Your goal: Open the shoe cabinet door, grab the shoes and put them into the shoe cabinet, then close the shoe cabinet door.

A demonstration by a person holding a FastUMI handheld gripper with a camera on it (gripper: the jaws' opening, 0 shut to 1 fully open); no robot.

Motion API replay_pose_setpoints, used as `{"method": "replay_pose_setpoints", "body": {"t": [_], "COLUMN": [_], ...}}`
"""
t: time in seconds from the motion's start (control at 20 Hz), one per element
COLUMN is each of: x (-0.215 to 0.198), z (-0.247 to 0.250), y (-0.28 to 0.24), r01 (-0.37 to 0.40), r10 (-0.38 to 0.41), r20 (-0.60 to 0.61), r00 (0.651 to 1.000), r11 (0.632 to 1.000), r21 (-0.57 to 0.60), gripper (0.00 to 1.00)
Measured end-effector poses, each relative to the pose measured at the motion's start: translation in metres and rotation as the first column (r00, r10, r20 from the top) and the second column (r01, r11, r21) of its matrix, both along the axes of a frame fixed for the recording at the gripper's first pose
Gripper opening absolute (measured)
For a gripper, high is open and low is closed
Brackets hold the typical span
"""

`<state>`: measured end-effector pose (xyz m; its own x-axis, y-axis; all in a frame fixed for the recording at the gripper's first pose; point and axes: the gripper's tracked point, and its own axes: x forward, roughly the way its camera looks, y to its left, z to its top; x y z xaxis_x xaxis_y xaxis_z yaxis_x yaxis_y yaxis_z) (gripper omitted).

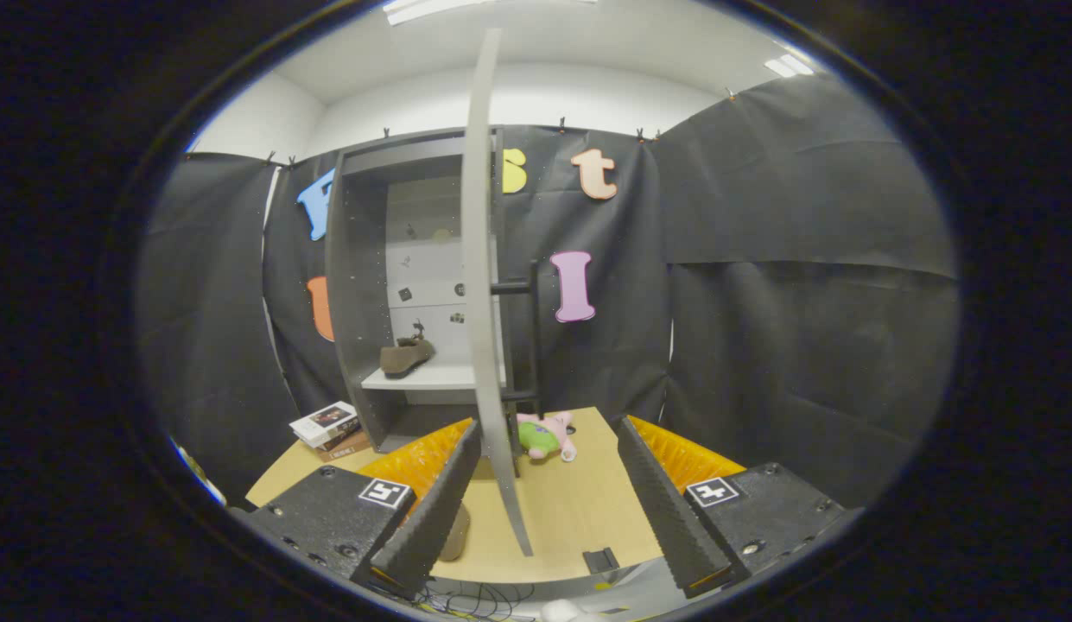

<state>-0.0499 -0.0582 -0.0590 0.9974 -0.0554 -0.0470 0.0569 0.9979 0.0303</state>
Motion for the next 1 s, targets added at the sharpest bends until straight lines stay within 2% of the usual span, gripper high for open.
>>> {"method": "replay_pose_setpoints", "body": {"t": [0.2, 0.45, 0.7, 0.9, 1.0], "x": [0.010, 0.035, 0.077, 0.112, 0.135], "z": [-0.047, -0.114, -0.188, -0.253, -0.282], "y": [0.058, 0.122, 0.177, 0.211, 0.220], "r01": [-0.080, -0.181, -0.280, -0.324, -0.322], "r10": [0.081, 0.185, 0.267, 0.318, 0.319], "r20": [-0.062, -0.142, -0.227, -0.333, -0.362], "r00": [0.995, 0.972, 0.937, 0.888, 0.876], "r11": [0.997, 0.983, 0.960, 0.945, 0.945], "r21": [0.020, 0.042, -0.023, 0.038, 0.054], "gripper": [1.00, 1.00, 1.00, 1.00, 1.00]}}
